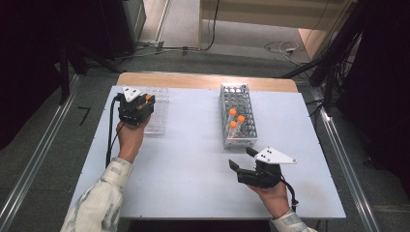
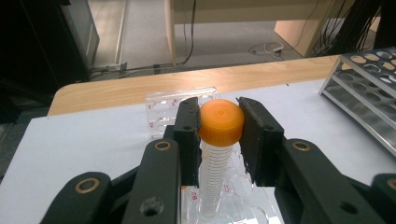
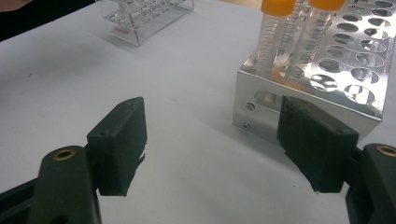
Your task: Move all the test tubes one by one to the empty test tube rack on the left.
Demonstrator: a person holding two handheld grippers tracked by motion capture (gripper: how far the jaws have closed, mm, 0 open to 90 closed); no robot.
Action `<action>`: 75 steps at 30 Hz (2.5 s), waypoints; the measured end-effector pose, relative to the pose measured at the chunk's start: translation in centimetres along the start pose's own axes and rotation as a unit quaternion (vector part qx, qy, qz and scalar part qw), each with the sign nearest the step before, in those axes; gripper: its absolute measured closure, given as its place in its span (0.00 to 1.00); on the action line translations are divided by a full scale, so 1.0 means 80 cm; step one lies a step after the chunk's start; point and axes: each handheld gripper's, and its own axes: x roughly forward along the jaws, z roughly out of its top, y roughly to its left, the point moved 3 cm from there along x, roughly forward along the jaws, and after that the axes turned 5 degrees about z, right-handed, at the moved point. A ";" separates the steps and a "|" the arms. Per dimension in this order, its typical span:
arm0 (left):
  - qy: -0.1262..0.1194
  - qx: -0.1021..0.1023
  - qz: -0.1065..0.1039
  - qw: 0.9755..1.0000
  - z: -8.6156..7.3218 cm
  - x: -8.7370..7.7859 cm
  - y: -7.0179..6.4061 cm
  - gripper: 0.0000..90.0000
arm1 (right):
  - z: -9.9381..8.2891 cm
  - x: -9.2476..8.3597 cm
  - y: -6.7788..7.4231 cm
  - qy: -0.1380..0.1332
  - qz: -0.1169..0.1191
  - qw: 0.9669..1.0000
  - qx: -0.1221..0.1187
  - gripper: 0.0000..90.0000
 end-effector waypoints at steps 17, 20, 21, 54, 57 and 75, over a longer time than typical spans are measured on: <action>-0.003 -0.010 -0.016 1.000 0.004 -0.013 -0.004 0.65 | -0.001 0.001 0.000 0.001 -0.001 1.000 0.001 0.26; -0.003 -0.011 -0.026 1.000 0.005 -0.020 -0.008 0.56 | -0.001 0.001 -0.001 0.001 -0.004 1.000 0.001 0.26; -0.004 -0.013 -0.031 0.999 0.005 -0.024 -0.010 0.53 | -0.001 0.001 -0.002 0.000 -0.004 1.000 0.000 0.26; -0.001 -0.014 -0.118 0.993 -0.099 -0.135 -0.060 0.11 | 0.028 0.058 -0.034 -0.006 -0.048 0.999 0.014 0.39; 0.004 -0.010 -0.119 0.993 -0.103 -0.135 -0.060 0.10 | 0.030 0.066 -0.037 -0.008 -0.053 0.998 0.013 0.44; 0.001 -0.002 -0.121 0.993 -0.105 -0.137 -0.062 0.12 | 0.038 0.088 -0.048 -0.017 -0.068 0.997 0.023 0.73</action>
